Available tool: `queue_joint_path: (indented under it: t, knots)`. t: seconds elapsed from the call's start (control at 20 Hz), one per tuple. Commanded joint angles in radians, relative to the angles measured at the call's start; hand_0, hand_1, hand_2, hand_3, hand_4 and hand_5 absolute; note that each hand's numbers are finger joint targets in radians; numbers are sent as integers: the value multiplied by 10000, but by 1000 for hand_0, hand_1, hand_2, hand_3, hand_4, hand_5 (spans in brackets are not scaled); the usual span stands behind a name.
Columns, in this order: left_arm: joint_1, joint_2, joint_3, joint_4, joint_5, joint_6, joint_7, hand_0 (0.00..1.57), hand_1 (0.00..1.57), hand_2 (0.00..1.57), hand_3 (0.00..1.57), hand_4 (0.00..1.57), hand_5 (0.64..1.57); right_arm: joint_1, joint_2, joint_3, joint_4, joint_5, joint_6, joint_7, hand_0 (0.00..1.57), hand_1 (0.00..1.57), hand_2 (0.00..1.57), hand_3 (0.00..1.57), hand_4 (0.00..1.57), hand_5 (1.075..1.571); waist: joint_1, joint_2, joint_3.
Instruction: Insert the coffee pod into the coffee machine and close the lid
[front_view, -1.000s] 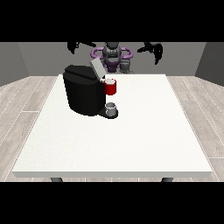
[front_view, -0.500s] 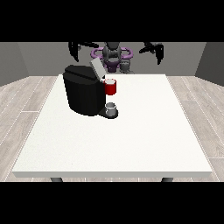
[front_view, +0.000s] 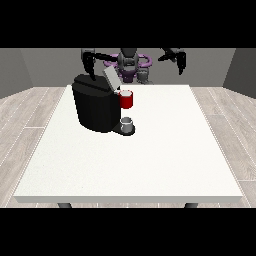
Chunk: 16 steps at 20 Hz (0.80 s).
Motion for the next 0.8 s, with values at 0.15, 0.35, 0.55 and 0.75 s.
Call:
queue_joint_path:
  t: [0.15, 0.35, 0.55, 0.75]
  knots:
    - [1060, 538, 144, -745, 456, -448, -425, 0, 0, 0, 0, 374, 1571, 27, 805, 790, 109, 547, -472, -515, 0, 0, 0, 0, 0, 1571, -140, 395, -4]
    - [321, 634, 213, -1726, 698, -44, 801, 0, 0, 0, 0, 368, 1571, -1161, -2, 295, 824, 212, 87, -551, 0, 0, 0, 0, 0, 1571, -5, 997, -1]
    - [613, 769, 172, -1411, 403, 258, 129, 0, 0, 0, 0, 331, 1571, -1355, 239, 640, 578, 233, 283, -565, 0, 0, 0, 0, 79, 1571, -570, 1195, -3]
    - [603, 570, -112, -1899, 303, 510, 623, 0, 0, 0, 0, 347, 1571, -2092, 58, 544, 1009, 446, 13, -517, 0, 0, 0, 0, 163, 1571, -152, 1456, -2]
